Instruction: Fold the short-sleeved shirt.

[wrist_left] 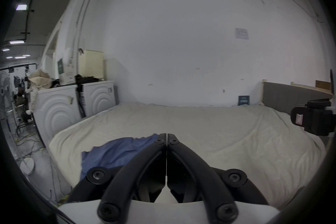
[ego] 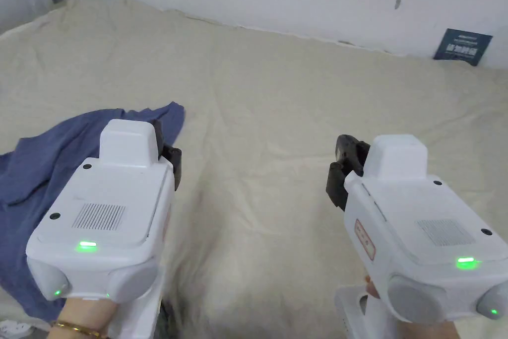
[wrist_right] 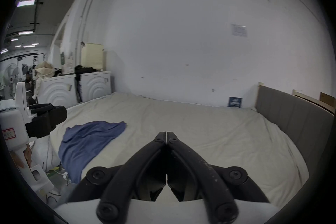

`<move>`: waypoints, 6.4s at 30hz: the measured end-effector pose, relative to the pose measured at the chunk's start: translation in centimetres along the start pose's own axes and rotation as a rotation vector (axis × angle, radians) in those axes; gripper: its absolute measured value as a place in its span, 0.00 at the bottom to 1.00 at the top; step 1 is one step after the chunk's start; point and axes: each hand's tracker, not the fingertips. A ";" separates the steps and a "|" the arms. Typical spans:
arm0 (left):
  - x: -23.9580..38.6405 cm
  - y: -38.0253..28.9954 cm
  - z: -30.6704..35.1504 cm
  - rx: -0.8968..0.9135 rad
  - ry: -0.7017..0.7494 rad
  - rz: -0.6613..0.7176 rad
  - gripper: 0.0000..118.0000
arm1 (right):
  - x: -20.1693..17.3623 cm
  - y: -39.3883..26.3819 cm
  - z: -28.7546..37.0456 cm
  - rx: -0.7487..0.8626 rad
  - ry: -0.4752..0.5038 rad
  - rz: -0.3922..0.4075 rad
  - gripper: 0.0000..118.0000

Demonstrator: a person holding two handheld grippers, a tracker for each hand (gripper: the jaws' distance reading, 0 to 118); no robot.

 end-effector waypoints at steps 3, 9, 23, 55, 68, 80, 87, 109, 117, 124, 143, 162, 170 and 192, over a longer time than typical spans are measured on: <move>-2.8 -0.1 0.7 -0.010 0.092 0.008 0.00 | -2.4 0.3 -1.4 -0.005 0.084 0.011 0.01; -7.5 -0.3 2.6 -0.027 0.238 0.030 0.00 | -6.0 0.8 -3.4 -0.006 0.201 0.010 0.01; -10.2 -0.9 1.1 -0.116 0.294 0.047 0.60 | -7.6 1.0 -5.4 -0.015 0.291 0.017 0.01; -12.4 -9.1 -38.5 -0.978 0.073 0.231 0.07 | -1.3 -5.0 -13.8 -0.302 0.168 0.033 0.01; -15.9 0.3 -23.0 -0.491 0.125 0.351 0.07 | -0.1 -0.8 -4.4 -0.134 0.119 0.008 0.01; -13.7 21.7 -9.8 -0.014 -0.108 0.363 0.07 | 1.4 1.9 4.0 0.028 0.081 -0.017 0.01; -7.8 33.7 -7.3 0.185 -0.341 0.341 0.07 | 3.6 2.6 7.9 0.070 -0.025 -0.039 0.01; 18.6 14.8 -15.7 -0.369 -0.517 0.007 0.07 | 10.6 0.6 14.1 0.047 -0.296 -0.128 0.01; 22.0 -5.6 -13.6 -0.798 -0.514 -0.182 0.08 | 11.0 -1.2 11.9 -0.025 -0.264 -0.142 0.01; 19.0 -5.4 -13.0 -0.735 -0.534 -0.054 0.87 | 11.5 -2.3 10.4 -0.075 -0.236 -0.165 0.01; 5.0 1.6 -2.5 -0.068 -0.181 0.018 0.40 | 8.9 -1.3 6.7 -0.012 -0.223 -0.152 0.01; 5.9 -0.4 -7.0 -0.415 -0.261 0.120 0.39 | 6.8 -3.4 6.8 -0.077 -0.167 -0.154 0.01; 10.0 -4.4 -19.1 -0.863 -0.386 0.145 1.00 | 7.8 -4.5 6.4 -0.108 -0.183 -0.180 0.01; 10.6 -1.1 -18.8 -0.733 -0.397 0.214 0.03 | 10.8 -6.3 4.5 -0.271 -0.216 -0.226 0.01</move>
